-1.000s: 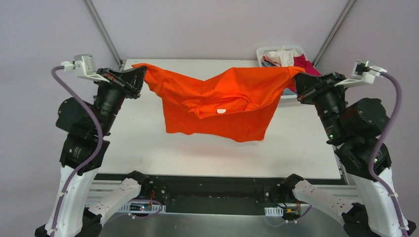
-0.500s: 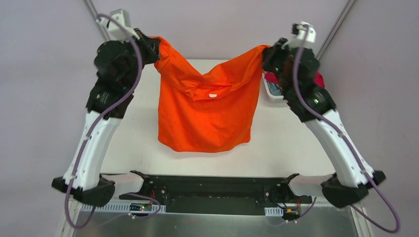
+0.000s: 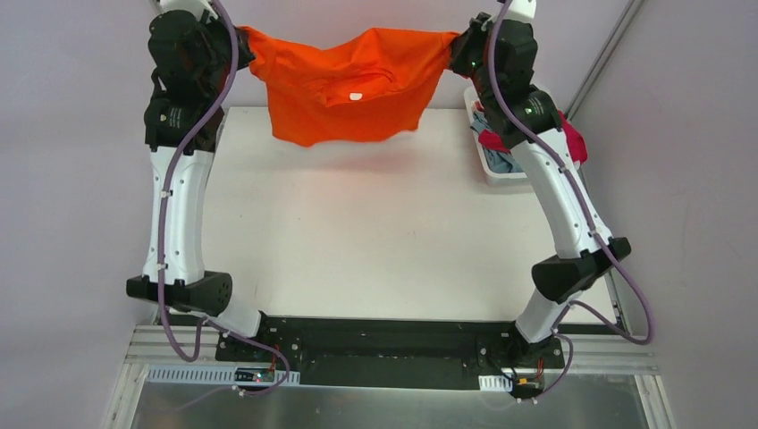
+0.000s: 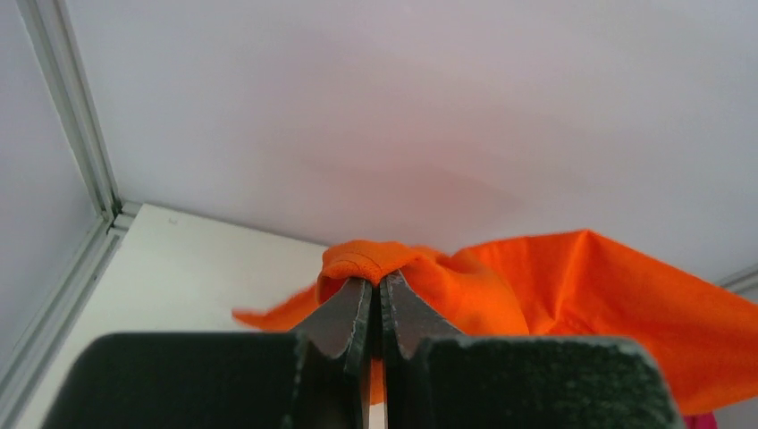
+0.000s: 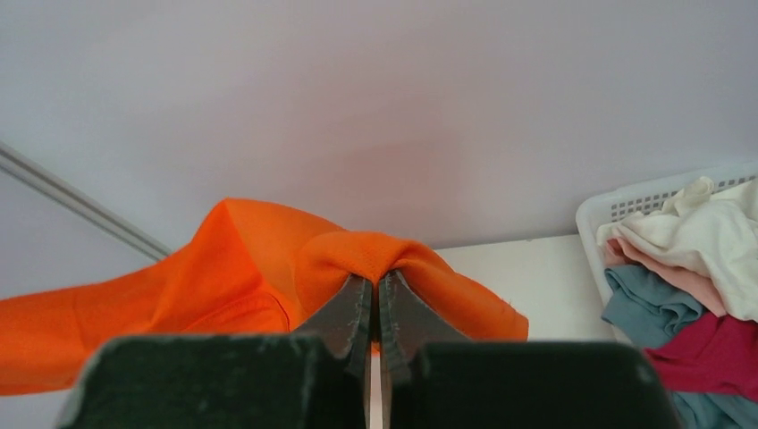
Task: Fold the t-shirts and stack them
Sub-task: Flatten out the tshirt
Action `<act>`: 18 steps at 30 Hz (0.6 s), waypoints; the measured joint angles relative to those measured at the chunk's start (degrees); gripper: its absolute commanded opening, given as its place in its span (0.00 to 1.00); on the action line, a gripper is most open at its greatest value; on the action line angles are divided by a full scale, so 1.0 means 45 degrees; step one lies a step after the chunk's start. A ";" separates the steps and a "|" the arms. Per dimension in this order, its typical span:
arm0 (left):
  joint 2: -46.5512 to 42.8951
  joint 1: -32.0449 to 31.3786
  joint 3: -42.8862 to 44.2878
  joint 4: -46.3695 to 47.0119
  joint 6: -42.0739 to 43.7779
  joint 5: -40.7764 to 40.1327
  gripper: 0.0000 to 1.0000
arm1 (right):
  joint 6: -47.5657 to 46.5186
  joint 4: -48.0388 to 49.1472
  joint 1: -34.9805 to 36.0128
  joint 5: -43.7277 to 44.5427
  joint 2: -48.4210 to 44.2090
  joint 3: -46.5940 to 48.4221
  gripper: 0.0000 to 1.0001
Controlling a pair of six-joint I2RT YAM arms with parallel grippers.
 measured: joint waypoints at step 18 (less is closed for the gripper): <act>-0.7150 -0.0015 -1.7461 -0.0549 -0.5158 0.0695 0.00 | 0.2433 -0.3910 -0.0801 -0.1545 -0.4818 -1.2235 0.00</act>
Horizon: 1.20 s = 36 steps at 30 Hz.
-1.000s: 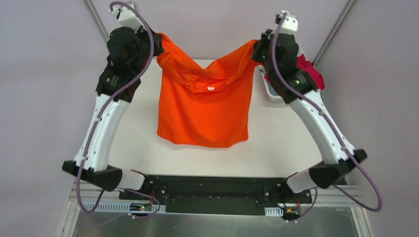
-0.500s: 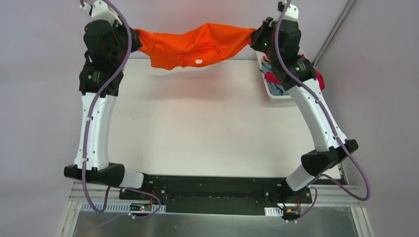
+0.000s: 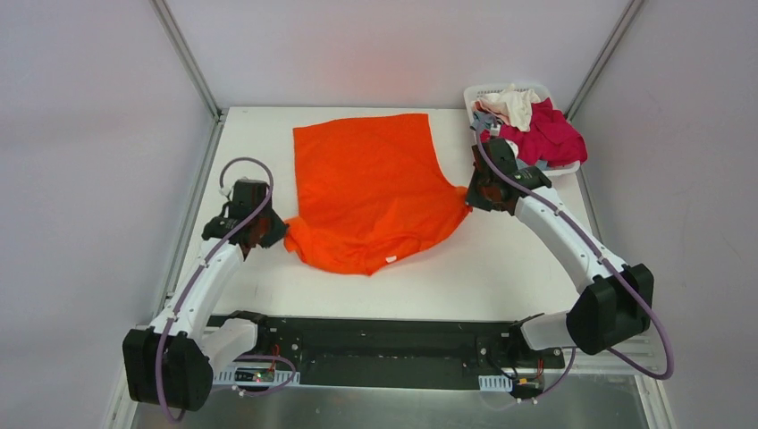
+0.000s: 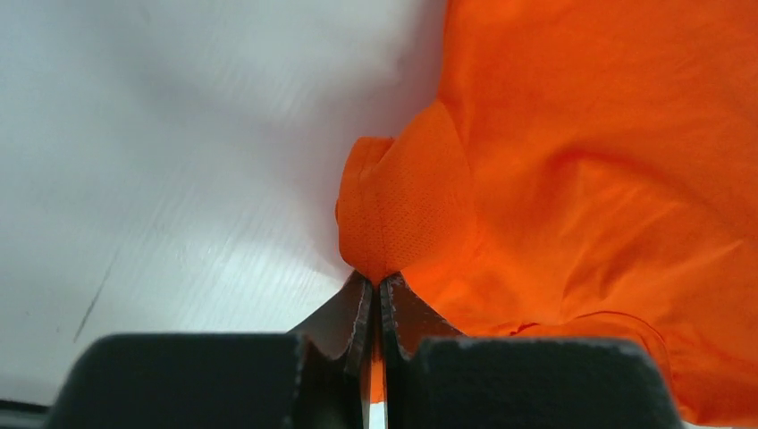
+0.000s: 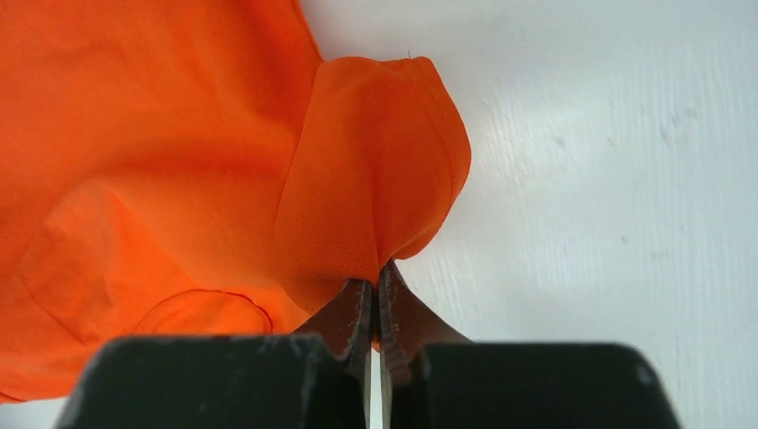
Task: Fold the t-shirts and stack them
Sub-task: Flatten out the tshirt
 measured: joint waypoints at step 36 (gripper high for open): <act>0.6402 -0.2778 0.4381 0.0500 0.0257 0.2433 0.99 | 0.2793 0.1384 0.1443 -0.1039 -0.1593 -0.4430 0.99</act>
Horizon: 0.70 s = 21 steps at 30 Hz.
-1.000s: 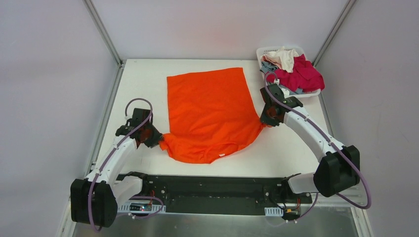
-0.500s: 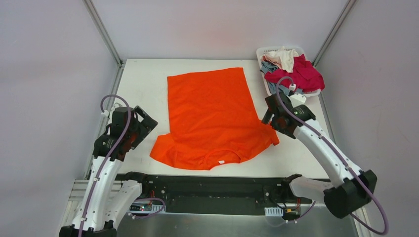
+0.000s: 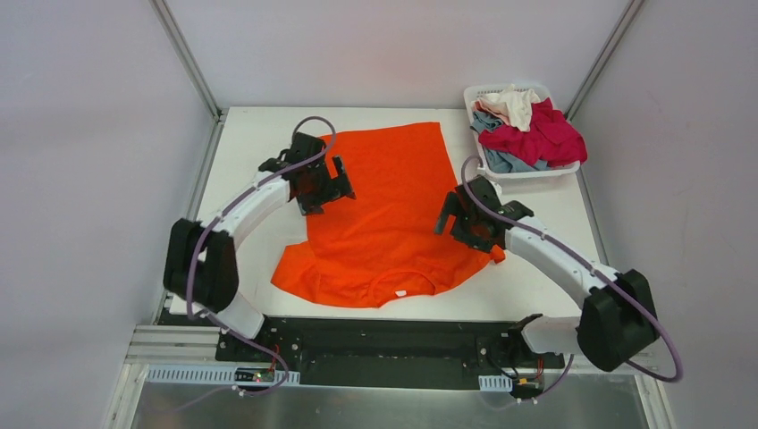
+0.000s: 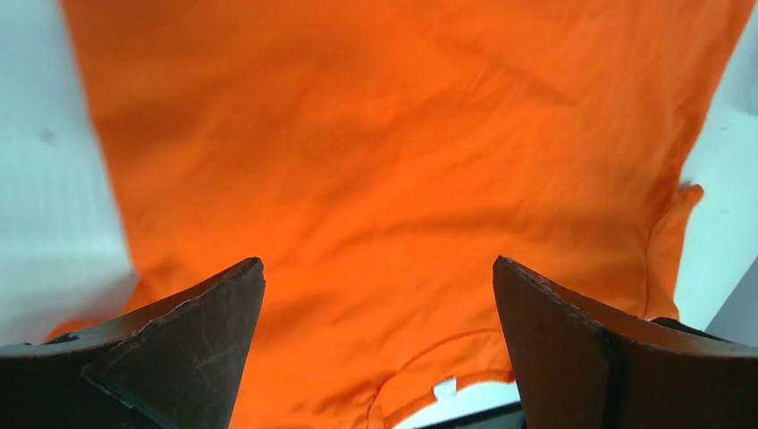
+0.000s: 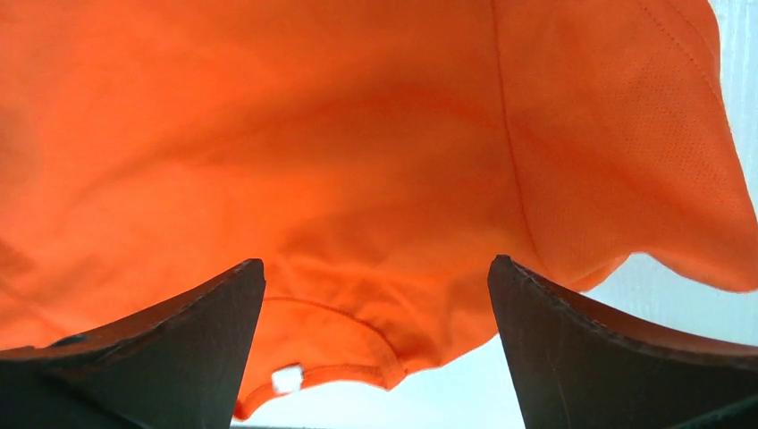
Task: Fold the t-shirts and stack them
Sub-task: Flatten out the tshirt
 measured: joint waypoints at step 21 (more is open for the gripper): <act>-0.0486 0.0015 -0.4911 0.3152 -0.0408 -0.0053 0.99 | -0.0345 0.1481 -0.0053 0.0126 0.7281 0.3832 0.99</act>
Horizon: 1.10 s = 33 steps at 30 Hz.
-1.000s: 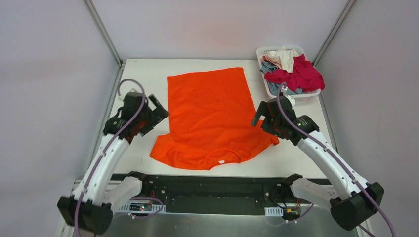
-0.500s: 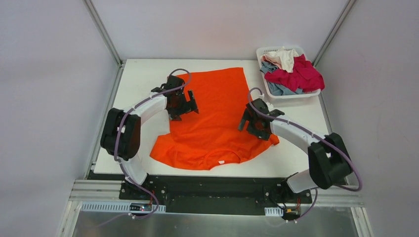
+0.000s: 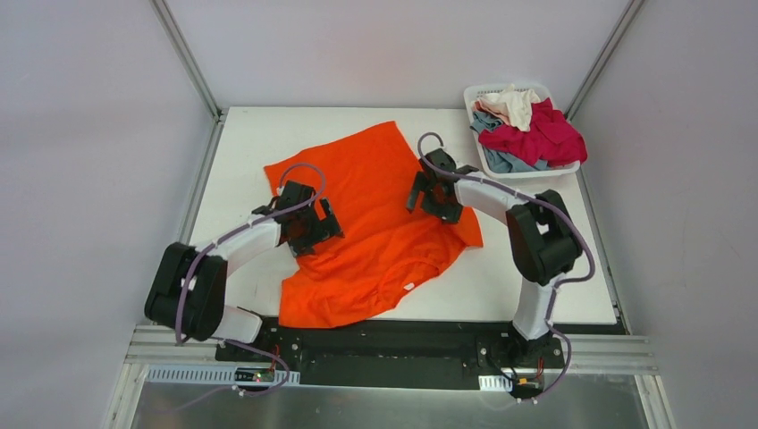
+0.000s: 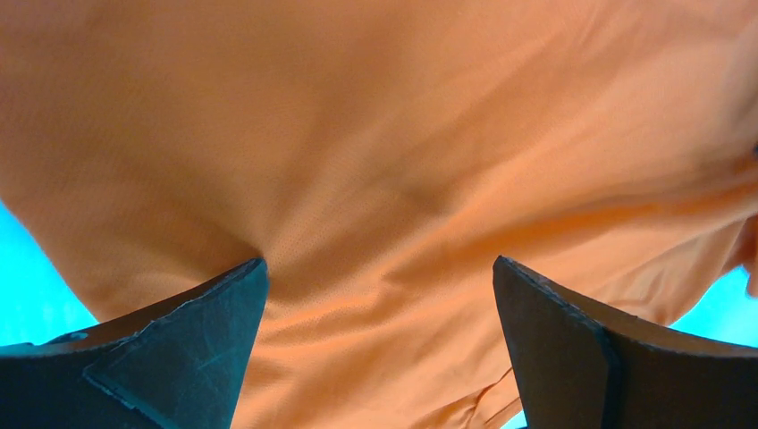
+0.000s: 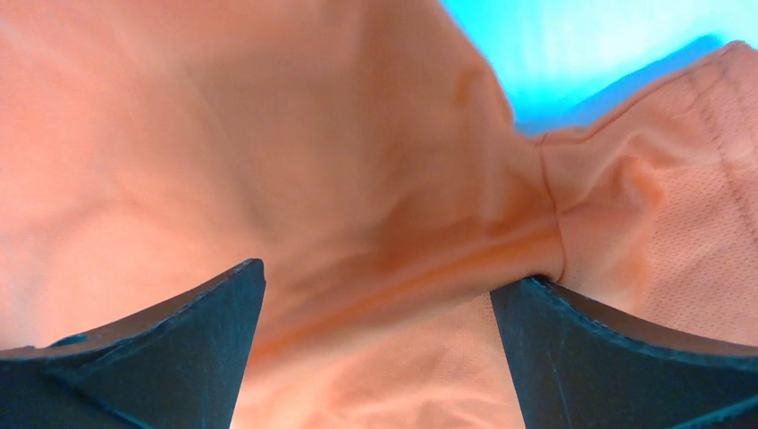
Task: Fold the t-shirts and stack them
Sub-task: Flatten out the tshirt
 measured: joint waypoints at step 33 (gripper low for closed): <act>-0.1384 -0.4911 0.0894 -0.1375 -0.1253 -0.1792 0.99 | -0.4561 -0.2283 -0.0651 -0.1341 0.5202 1.1191 0.99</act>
